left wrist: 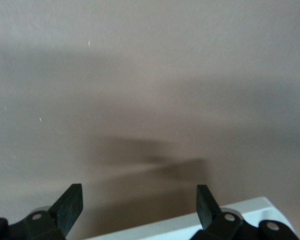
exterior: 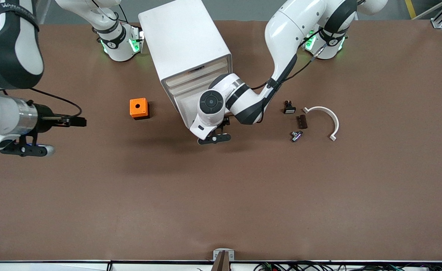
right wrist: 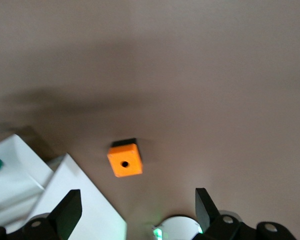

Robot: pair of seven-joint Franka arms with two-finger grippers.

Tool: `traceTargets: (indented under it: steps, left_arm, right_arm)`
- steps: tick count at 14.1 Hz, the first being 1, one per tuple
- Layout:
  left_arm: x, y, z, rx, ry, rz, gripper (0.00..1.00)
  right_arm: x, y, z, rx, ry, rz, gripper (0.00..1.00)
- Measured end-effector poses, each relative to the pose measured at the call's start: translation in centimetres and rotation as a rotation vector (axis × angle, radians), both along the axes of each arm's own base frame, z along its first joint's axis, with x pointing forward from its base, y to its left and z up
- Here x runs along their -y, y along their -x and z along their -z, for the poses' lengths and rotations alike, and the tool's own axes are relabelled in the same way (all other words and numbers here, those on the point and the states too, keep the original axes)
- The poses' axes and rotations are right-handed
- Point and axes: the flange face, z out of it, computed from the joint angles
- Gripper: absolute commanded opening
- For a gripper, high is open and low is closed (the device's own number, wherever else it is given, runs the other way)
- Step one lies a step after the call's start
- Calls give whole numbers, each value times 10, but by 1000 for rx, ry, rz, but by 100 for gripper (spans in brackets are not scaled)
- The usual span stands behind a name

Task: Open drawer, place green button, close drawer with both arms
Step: 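Push the drawer closed with the left gripper while the right gripper withdraws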

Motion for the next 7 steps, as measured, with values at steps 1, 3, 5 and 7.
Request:
traceTargets:
  steps: [1, 3, 5, 7]
  left_arm:
    - [2, 4, 2, -8, -3, -10, 100]
    - [7, 14, 6, -27, -7, -23, 100]
    - [12, 24, 7, -51, -17, -48, 100]
    - [18, 34, 6, -77, -29, -96, 100]
  right_arm:
    - [17, 3, -3, -18, 10, -17, 100]
    - [53, 10, -21, -21, 7, -23, 100]
    - [94, 22, -43, -17, -22, -29, 100]
    - [123, 31, -58, 1, -36, -21, 100]
